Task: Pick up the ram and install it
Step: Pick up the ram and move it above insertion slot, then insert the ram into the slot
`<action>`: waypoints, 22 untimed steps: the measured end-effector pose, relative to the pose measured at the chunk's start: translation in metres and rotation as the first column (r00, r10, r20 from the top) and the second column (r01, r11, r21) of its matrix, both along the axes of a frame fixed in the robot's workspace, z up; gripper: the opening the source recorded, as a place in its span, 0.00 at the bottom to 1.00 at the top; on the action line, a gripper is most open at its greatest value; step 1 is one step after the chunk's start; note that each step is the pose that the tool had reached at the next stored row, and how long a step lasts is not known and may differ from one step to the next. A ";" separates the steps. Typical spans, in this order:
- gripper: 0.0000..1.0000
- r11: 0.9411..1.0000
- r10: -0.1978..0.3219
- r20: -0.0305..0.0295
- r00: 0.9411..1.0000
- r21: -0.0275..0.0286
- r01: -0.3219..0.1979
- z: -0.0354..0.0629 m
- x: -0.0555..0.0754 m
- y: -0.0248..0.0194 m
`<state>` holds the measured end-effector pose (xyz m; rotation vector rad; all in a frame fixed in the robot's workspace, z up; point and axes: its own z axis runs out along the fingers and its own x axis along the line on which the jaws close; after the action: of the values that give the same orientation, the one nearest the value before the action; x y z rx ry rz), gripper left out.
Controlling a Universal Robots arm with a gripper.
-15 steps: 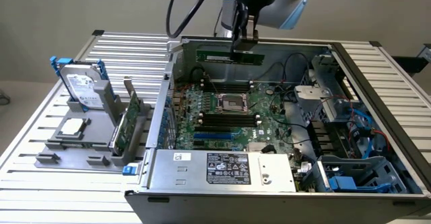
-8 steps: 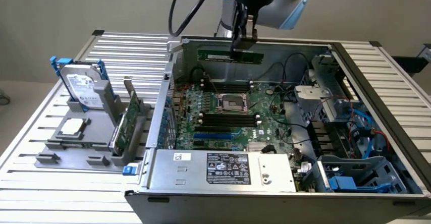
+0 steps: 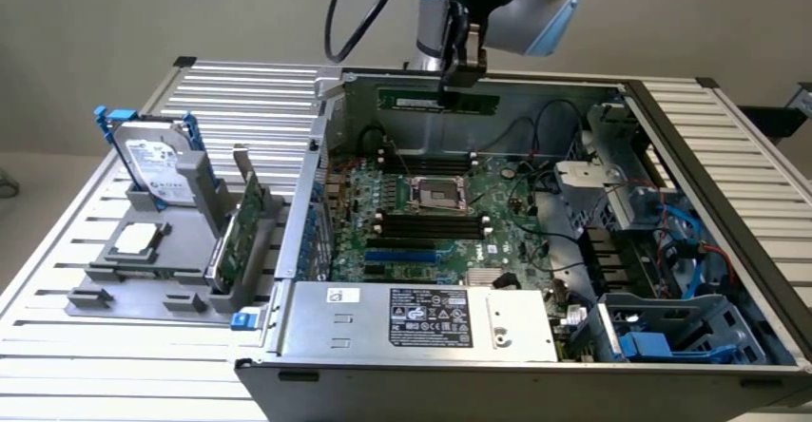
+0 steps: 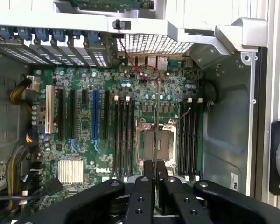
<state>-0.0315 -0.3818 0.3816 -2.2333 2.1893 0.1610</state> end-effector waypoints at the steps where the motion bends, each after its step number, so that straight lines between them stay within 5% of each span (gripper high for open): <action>1: 0.14 1.000 0.000 0.002 1.000 0.000 0.000 -0.0005 0.000 0.0004; 22: 0.14 1.000 0.000 0.003 1.000 0.000 0.000 -0.0040 0.001 0.0005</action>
<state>-0.0308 -0.3813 0.3775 -2.2321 2.1875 0.1574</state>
